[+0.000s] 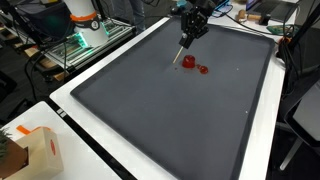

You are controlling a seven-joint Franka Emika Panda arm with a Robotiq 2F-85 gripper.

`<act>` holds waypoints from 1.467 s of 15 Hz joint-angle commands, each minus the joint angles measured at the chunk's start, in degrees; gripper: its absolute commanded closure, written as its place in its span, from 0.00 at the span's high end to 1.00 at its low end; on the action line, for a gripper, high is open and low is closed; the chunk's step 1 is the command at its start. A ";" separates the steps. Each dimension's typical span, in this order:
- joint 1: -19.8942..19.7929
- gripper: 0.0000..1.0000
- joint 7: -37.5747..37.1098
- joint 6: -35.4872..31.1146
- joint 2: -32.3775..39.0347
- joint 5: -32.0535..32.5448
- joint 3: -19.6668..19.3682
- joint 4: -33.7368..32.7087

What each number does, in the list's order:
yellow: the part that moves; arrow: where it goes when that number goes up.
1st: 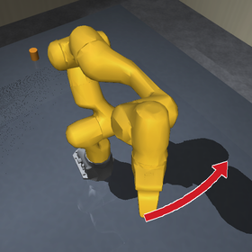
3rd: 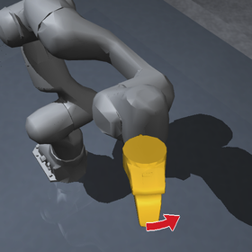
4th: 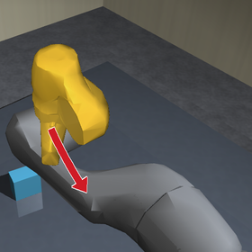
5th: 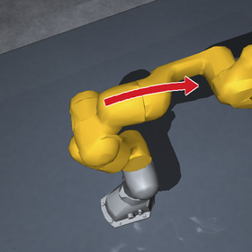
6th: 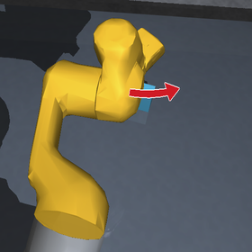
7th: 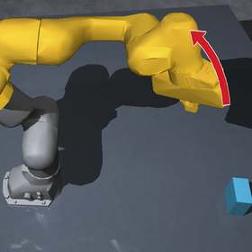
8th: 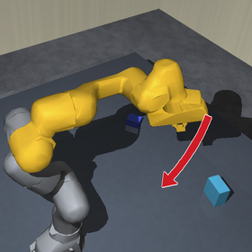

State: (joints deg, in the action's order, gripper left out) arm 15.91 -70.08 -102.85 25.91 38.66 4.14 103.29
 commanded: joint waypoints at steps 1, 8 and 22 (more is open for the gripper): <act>1.68 0.03 -2.48 3.17 3.47 2.27 -1.43 -3.13; 2.19 0.03 -4.09 6.94 7.96 3.71 -2.50 -6.58; 1.75 0.03 -2.42 7.91 12.23 2.95 -3.34 -9.86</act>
State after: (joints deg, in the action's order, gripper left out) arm 17.25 -73.09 -96.15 36.77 41.04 1.19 94.77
